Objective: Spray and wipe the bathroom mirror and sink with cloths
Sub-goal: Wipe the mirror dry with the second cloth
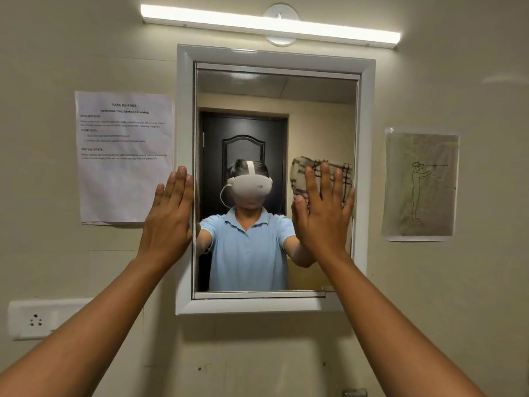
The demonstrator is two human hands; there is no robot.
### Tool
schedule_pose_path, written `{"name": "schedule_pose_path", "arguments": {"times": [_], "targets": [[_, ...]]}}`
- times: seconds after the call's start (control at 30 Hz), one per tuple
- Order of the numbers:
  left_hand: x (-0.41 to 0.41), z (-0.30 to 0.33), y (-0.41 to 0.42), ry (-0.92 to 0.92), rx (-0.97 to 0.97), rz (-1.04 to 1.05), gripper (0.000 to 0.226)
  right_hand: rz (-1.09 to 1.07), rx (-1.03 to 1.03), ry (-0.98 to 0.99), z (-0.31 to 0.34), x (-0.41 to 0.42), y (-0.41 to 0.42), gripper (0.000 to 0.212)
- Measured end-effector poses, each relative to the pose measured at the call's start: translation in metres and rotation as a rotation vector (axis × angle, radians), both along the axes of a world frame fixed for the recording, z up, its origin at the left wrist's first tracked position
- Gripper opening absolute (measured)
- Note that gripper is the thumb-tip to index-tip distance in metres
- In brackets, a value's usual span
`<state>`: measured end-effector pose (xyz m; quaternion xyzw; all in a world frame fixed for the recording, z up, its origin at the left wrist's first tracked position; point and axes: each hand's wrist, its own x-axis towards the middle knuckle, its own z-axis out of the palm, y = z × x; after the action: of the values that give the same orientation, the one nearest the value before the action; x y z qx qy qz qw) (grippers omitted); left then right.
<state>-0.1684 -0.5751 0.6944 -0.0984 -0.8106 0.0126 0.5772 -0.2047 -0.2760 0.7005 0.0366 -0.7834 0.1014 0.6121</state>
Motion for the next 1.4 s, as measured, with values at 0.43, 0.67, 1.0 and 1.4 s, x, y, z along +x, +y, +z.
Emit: {"name": "schedule_pose_path", "arguments": {"times": [0.43,0.67,1.0,1.4], "targets": [[-0.004,-0.012,0.001,-0.034,0.048,-0.018,0.068,-0.003,-0.197,-0.114,-0.124,0.013,-0.008,0.064],[-0.003,-0.019,-0.001,-0.026,0.046,-0.074,0.070,0.007,-0.181,-0.112,-0.087,0.011,-0.057,0.064],[-0.009,-0.024,-0.004,-0.028,0.070,-0.131,0.078,0.123,-0.003,-0.075,0.000,0.009,-0.169,0.063],[-0.002,-0.050,-0.012,-0.052,0.072,-0.157,0.063,0.202,0.164,-0.158,-0.114,0.030,-0.187,0.063]]}}
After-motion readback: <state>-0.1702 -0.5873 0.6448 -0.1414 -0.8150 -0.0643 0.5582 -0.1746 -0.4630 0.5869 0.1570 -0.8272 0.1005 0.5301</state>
